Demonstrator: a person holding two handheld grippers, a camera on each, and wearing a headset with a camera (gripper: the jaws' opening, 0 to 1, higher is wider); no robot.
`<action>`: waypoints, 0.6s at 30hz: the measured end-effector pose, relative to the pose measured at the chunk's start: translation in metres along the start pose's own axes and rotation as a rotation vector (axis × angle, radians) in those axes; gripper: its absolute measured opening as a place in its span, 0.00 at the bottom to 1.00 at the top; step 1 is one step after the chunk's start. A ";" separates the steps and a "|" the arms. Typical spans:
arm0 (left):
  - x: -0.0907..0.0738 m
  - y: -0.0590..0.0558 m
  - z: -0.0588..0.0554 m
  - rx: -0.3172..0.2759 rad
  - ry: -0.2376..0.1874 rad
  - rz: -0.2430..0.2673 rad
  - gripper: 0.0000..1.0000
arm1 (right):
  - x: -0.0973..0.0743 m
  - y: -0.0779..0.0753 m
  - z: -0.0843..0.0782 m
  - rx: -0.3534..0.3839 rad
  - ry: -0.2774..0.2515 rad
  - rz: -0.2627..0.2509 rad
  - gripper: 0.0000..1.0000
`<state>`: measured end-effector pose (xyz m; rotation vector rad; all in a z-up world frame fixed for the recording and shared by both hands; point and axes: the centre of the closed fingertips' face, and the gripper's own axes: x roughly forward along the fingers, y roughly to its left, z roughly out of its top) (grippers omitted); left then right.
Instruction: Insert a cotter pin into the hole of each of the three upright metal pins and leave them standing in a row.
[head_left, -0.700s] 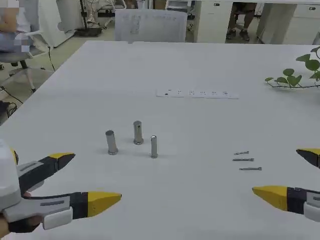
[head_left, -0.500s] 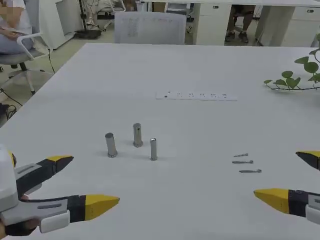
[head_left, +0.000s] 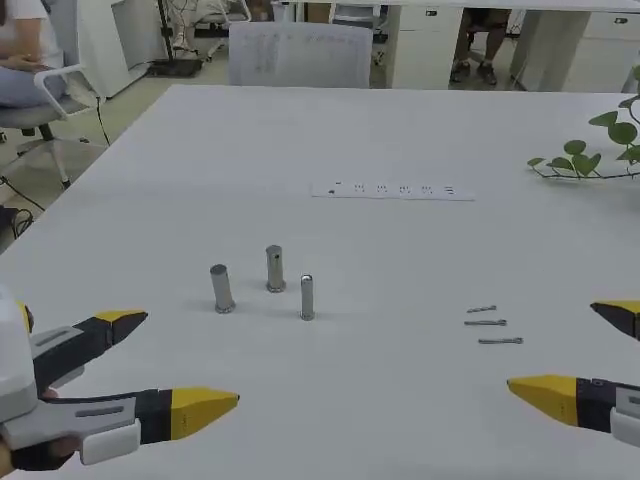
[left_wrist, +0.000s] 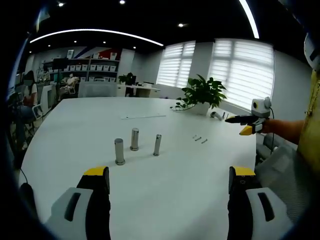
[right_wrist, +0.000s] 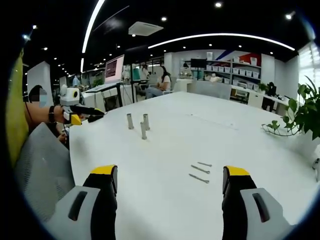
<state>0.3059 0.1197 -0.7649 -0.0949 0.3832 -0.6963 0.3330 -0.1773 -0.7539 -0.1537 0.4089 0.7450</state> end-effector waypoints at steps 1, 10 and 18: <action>0.000 0.000 0.000 0.000 0.001 0.000 1.00 | 0.000 0.000 0.000 0.000 0.000 -0.001 0.88; -0.001 0.000 0.000 -0.003 -0.002 0.003 1.00 | -0.001 0.001 0.000 -0.001 -0.001 -0.002 0.88; -0.002 0.002 0.000 -0.003 -0.003 0.005 1.00 | 0.000 0.002 -0.001 0.000 0.003 0.002 0.88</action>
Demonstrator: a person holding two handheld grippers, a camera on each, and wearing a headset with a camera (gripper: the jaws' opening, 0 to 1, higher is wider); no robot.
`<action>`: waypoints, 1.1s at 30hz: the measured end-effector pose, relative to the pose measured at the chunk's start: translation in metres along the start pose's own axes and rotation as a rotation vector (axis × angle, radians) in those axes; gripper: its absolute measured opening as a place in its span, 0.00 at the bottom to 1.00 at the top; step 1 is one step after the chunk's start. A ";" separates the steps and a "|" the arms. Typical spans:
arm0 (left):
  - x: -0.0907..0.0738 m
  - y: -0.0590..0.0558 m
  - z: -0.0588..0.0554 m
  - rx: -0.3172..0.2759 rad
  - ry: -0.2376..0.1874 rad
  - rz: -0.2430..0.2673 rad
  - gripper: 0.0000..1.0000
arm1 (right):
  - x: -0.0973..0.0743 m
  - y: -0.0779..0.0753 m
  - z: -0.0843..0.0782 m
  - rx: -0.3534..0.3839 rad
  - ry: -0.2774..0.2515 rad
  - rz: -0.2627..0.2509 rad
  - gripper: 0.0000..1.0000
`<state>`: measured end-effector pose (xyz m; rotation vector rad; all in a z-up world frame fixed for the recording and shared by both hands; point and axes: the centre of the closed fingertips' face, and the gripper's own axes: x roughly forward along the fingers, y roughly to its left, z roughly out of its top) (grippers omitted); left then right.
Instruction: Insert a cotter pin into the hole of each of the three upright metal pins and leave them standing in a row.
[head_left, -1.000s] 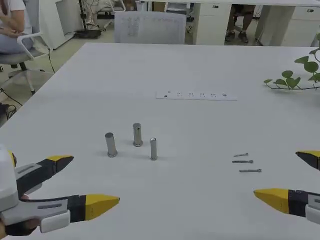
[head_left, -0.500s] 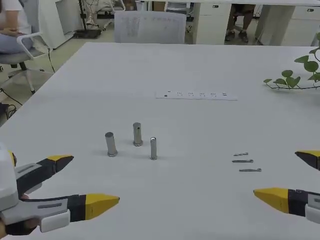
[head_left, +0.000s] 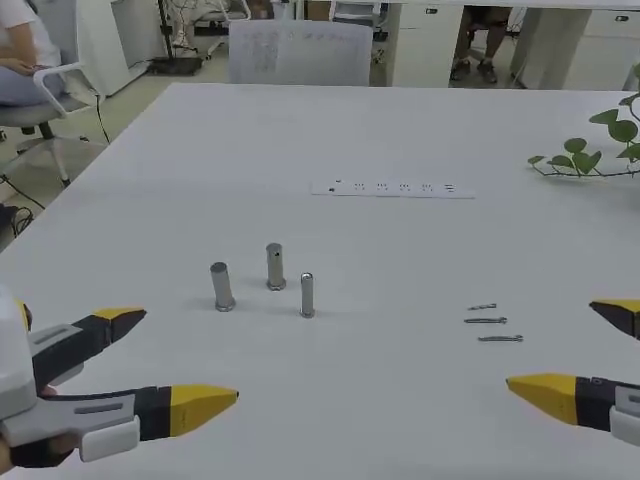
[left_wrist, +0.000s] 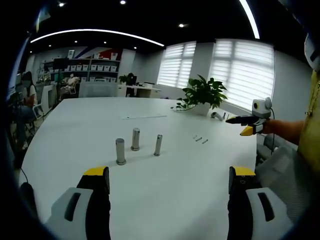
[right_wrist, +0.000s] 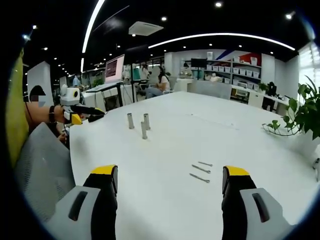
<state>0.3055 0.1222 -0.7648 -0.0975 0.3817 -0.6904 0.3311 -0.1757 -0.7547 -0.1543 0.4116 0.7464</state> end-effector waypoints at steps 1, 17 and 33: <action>0.000 0.000 0.000 -0.001 0.000 0.000 1.00 | 0.000 0.000 0.000 0.001 -0.001 0.000 0.88; 0.004 0.008 0.006 0.006 -0.009 0.002 1.00 | -0.001 0.001 -0.001 0.003 -0.001 -0.003 0.87; 0.022 0.035 0.018 0.035 0.000 0.001 0.99 | -0.002 -0.002 0.001 -0.001 0.006 -0.008 0.87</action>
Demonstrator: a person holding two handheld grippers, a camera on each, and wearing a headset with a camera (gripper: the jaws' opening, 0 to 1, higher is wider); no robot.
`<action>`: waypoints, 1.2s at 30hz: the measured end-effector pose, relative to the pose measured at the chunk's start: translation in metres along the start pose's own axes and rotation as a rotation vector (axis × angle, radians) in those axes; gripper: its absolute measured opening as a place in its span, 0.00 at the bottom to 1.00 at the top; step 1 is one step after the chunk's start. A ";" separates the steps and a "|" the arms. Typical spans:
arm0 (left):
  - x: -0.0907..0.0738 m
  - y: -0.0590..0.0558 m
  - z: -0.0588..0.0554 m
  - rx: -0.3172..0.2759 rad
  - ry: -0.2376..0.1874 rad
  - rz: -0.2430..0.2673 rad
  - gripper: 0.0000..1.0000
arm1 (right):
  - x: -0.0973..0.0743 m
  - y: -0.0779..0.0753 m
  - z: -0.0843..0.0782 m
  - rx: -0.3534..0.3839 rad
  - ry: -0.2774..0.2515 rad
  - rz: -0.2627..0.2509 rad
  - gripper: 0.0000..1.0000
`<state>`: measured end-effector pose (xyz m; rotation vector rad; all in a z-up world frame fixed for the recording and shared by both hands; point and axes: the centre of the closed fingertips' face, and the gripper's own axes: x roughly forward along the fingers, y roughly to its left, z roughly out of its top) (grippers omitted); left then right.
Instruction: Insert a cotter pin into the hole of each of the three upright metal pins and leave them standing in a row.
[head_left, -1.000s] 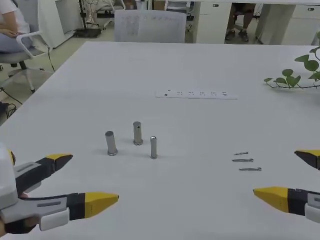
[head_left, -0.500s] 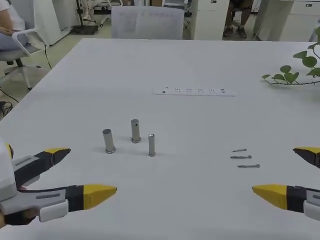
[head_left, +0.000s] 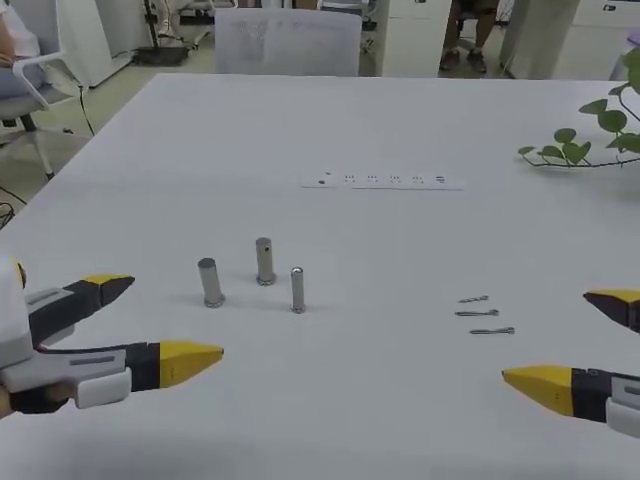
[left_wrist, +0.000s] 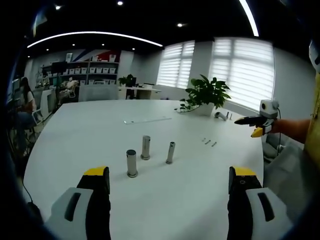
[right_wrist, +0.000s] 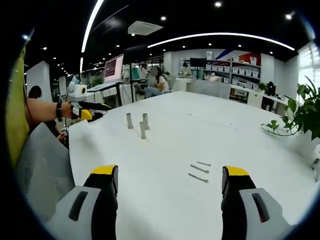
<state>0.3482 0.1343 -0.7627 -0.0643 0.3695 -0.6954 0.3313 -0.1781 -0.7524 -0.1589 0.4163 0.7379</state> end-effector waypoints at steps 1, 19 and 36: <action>0.002 0.002 0.000 0.006 0.003 -0.006 0.95 | 0.000 0.000 0.000 -0.001 0.001 0.000 0.87; 0.034 0.042 -0.008 0.006 0.032 -0.030 0.89 | -0.001 -0.008 0.002 -0.011 0.027 -0.027 0.87; 0.057 0.058 -0.018 0.034 0.036 -0.053 0.71 | 0.002 -0.012 -0.002 -0.002 0.048 -0.041 0.86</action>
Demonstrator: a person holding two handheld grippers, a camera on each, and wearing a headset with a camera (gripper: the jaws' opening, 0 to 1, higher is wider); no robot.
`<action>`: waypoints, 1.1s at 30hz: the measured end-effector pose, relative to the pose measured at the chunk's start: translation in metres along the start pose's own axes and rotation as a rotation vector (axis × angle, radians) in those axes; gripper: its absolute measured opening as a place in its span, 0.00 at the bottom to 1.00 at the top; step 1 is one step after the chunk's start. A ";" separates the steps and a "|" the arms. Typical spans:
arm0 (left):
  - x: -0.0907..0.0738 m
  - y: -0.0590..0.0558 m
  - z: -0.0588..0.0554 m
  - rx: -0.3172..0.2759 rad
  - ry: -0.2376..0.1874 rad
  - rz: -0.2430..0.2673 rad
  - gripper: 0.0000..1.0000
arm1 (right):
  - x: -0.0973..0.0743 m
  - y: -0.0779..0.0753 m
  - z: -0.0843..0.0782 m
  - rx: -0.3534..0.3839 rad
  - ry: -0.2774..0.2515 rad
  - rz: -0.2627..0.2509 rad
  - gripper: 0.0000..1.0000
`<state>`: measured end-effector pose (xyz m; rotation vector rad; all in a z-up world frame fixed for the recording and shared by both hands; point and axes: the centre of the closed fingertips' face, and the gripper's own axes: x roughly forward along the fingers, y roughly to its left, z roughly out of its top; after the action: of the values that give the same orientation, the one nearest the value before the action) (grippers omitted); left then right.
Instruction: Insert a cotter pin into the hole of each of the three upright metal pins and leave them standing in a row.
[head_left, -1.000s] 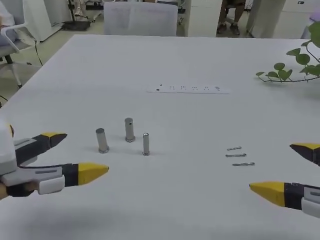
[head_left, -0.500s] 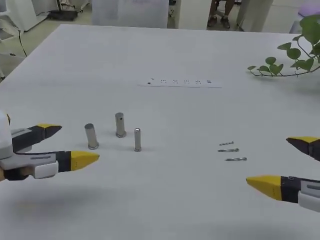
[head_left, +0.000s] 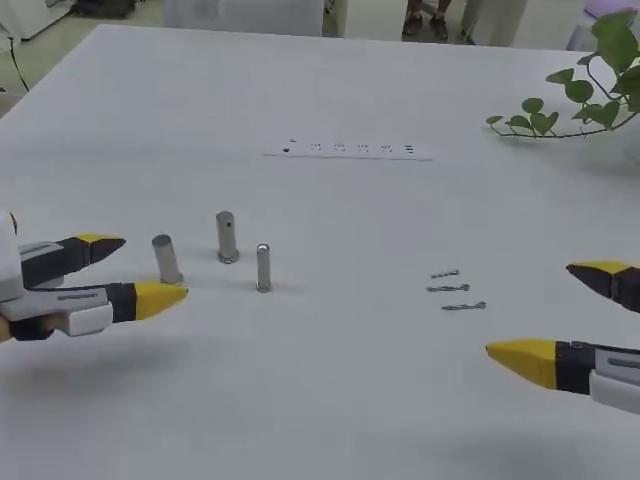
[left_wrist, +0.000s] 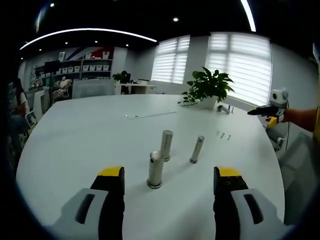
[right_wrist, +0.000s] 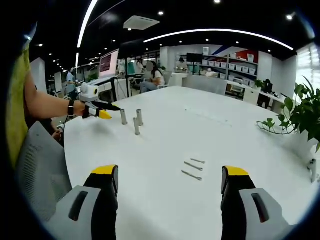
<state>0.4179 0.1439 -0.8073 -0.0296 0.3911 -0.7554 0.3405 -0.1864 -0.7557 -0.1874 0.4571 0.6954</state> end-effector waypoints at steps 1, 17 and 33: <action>0.001 0.001 0.000 0.001 -0.003 -0.002 0.71 | 0.000 -0.001 0.000 0.000 0.001 -0.002 0.86; 0.020 0.008 0.001 0.036 -0.029 -0.028 0.46 | 0.007 -0.004 0.002 0.002 0.008 -0.002 0.86; 0.030 0.017 0.003 0.042 -0.056 -0.015 0.26 | 0.008 -0.009 0.000 0.007 0.012 -0.012 0.85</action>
<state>0.4499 0.1357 -0.8177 -0.0142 0.3218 -0.7753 0.3518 -0.1882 -0.7591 -0.1874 0.4693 0.6816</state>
